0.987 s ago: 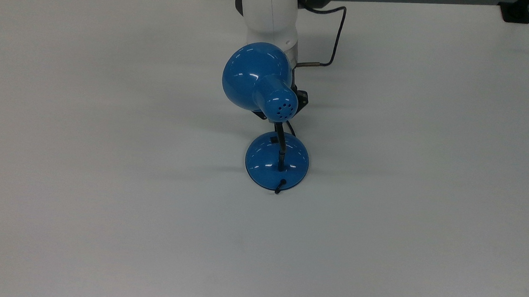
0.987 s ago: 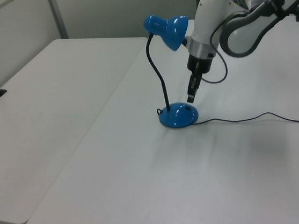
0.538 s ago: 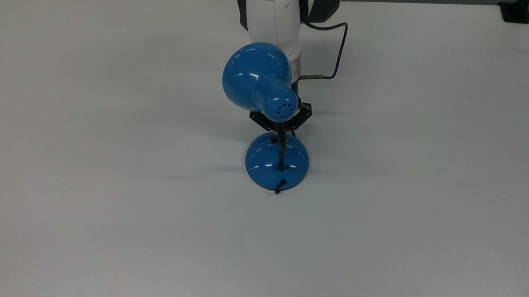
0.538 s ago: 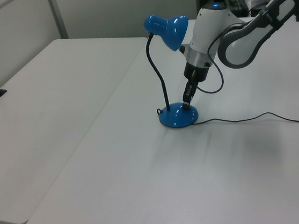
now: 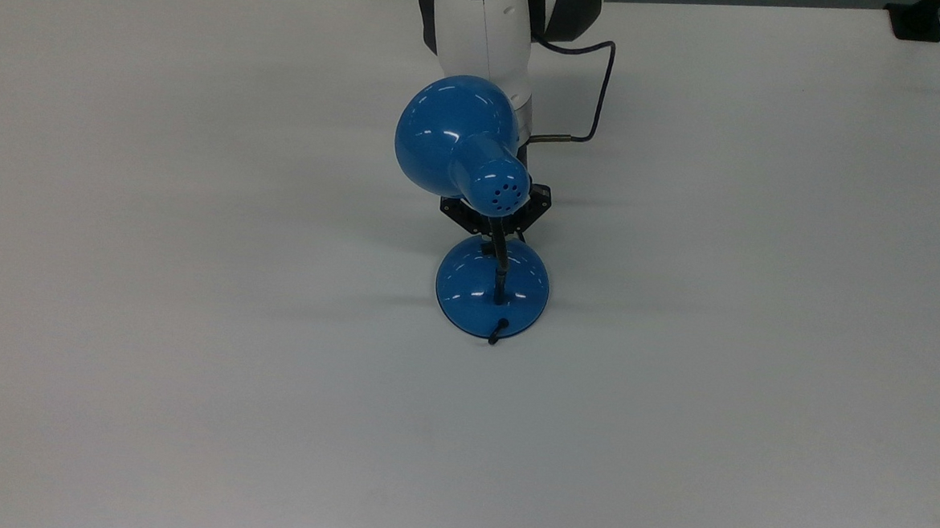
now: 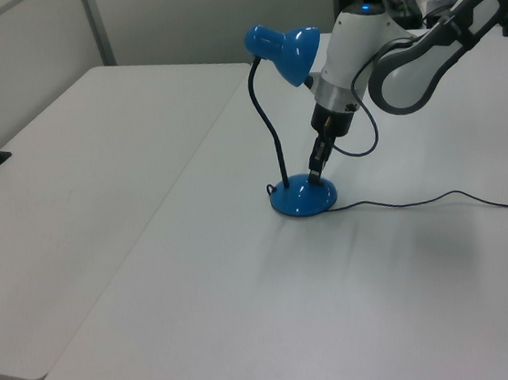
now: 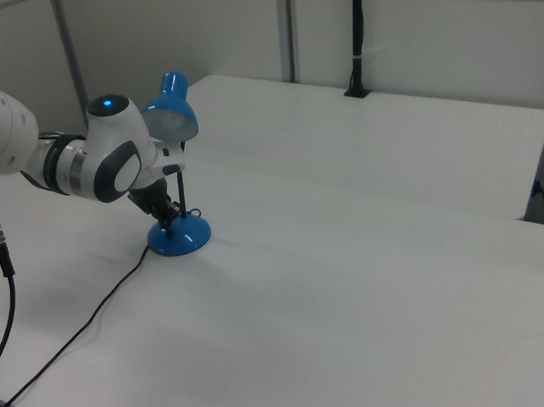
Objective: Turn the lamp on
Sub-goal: 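Press down on the lamp base switch with the gripper fingers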
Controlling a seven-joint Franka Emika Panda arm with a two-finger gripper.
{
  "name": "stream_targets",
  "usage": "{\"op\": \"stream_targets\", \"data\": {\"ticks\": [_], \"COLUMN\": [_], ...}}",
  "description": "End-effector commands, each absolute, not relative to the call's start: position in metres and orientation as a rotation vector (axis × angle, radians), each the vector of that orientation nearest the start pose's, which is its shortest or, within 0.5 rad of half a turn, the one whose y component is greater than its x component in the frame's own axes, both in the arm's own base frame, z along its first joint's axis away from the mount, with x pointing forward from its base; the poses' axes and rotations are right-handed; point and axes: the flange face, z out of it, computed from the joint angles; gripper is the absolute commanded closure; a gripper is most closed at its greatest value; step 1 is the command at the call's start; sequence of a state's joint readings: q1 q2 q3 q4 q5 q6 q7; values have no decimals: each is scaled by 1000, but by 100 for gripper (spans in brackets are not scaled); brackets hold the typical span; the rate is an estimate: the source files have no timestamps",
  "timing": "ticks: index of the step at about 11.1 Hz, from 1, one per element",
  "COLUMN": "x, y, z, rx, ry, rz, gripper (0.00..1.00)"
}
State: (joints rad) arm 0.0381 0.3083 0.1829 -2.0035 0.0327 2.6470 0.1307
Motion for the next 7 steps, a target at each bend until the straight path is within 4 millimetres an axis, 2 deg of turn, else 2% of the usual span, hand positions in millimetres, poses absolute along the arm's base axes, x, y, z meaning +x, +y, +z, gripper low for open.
{"op": "stream_targets", "data": {"ticks": [1, 7], "x": [619, 618], "y": [124, 122], "z": [345, 342], "rx": [-2984, -3002], "ry": [-52, -76], "rz": [-509, -503], "gripper": [100, 100]}}
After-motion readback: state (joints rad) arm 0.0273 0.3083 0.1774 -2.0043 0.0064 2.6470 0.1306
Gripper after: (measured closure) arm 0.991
